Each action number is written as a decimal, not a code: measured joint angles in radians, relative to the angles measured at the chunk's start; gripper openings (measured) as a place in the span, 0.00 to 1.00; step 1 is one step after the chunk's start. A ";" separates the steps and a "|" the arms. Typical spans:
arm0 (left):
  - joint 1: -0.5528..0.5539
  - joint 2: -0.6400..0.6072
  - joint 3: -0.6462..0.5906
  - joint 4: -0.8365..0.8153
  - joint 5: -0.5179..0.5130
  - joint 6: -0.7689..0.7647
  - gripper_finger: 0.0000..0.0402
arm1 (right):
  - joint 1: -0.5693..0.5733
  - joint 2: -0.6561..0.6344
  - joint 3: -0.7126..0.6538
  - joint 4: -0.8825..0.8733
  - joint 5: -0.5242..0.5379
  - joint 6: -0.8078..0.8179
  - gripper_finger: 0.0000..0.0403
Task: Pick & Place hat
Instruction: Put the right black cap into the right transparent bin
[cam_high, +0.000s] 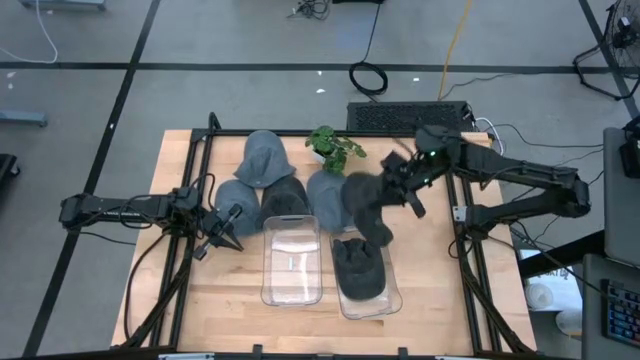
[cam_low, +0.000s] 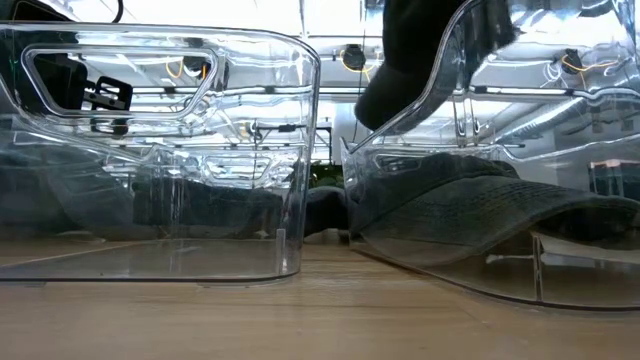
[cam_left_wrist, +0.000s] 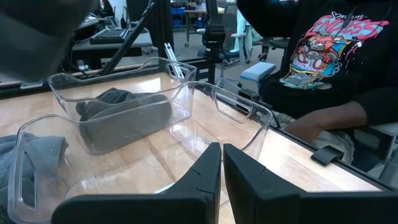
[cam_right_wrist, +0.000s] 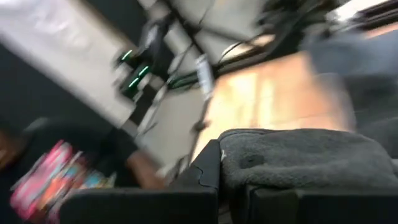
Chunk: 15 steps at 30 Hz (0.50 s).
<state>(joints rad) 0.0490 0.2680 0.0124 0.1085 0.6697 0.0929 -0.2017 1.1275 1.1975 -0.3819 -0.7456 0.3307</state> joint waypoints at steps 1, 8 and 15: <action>0.000 0.000 0.000 0.000 0.000 0.000 0.06 | 0.015 0.010 0.005 -0.001 -0.037 -0.016 0.00; 0.000 0.000 0.000 0.000 0.000 0.000 0.06 | 0.144 0.046 0.008 0.011 -0.225 -0.059 0.00; 0.000 0.000 0.000 0.000 0.000 0.000 0.06 | 0.276 0.098 0.008 -0.007 -0.253 0.054 0.00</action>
<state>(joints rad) 0.0490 0.2683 0.0124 0.1086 0.6699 0.0929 0.0742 1.2256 1.2053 -0.3885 -0.9985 0.3850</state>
